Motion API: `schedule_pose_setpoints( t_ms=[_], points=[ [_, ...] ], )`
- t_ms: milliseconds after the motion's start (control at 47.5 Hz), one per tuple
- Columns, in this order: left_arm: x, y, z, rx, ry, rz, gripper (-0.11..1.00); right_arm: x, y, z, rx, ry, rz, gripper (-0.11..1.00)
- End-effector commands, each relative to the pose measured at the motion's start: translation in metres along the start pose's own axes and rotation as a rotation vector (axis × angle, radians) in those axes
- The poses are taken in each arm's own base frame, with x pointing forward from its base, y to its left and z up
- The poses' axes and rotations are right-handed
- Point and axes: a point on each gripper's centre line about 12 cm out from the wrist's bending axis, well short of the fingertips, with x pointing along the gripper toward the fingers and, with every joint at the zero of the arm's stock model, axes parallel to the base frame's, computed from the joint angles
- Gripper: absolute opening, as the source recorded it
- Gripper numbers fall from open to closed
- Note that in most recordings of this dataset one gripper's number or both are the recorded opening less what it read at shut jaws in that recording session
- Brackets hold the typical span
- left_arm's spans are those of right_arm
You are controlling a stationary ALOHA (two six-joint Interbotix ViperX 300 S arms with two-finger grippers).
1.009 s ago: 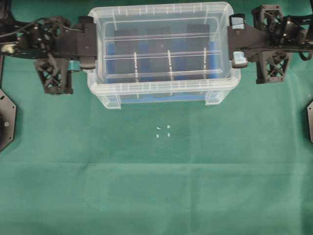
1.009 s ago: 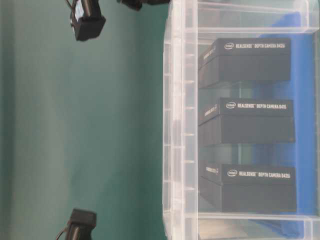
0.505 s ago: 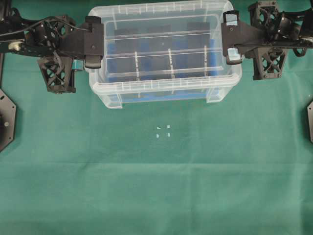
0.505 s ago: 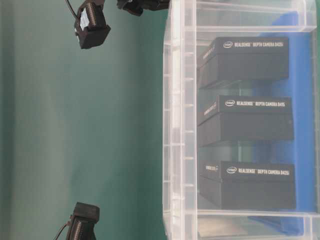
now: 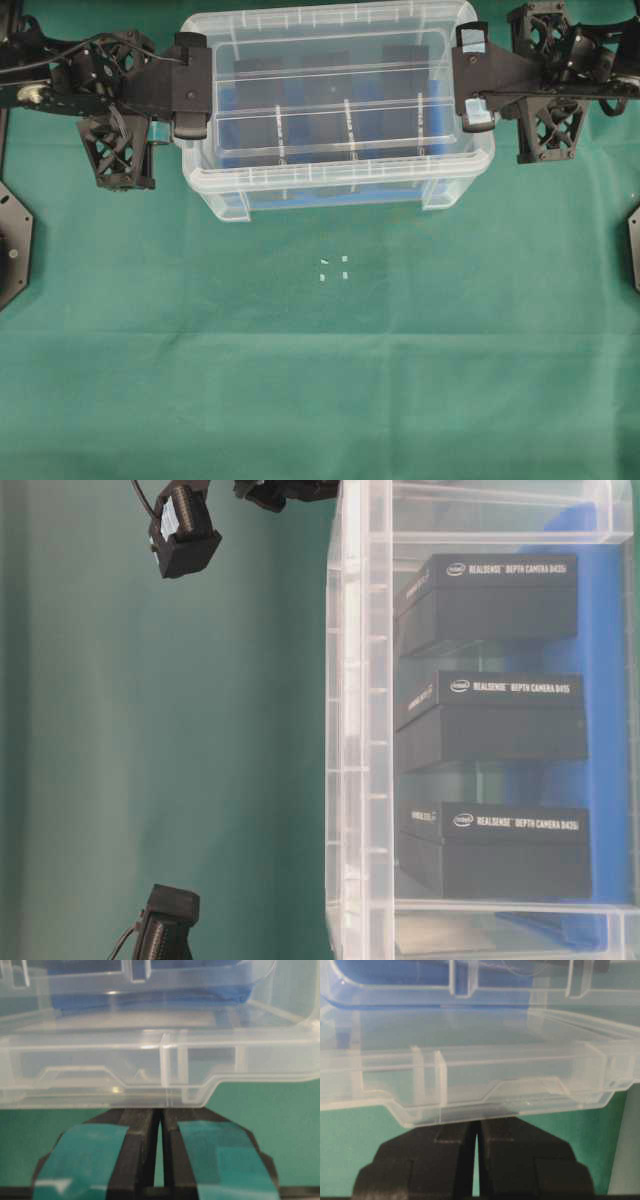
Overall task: Clamp the lid of the box with both arms, then lift and open it.
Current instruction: 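Lift the clamped lid upward off the box with both grippers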
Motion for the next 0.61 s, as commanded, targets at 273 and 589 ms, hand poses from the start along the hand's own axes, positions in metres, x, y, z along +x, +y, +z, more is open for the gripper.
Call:
schedule_pose_setpoints(
  t_ms=[273,589],
  points=[
    [-0.013,0.006,0.023,0.002,-0.051,0.012,0.01,-0.017,0.001,0.033,-0.017,-0.117,-0.012,0.00],
    [-0.027,0.007,0.033,0.007,-0.068,0.016,0.01,-0.027,-0.003,0.042,-0.014,-0.135,-0.020,0.00]
  ],
)
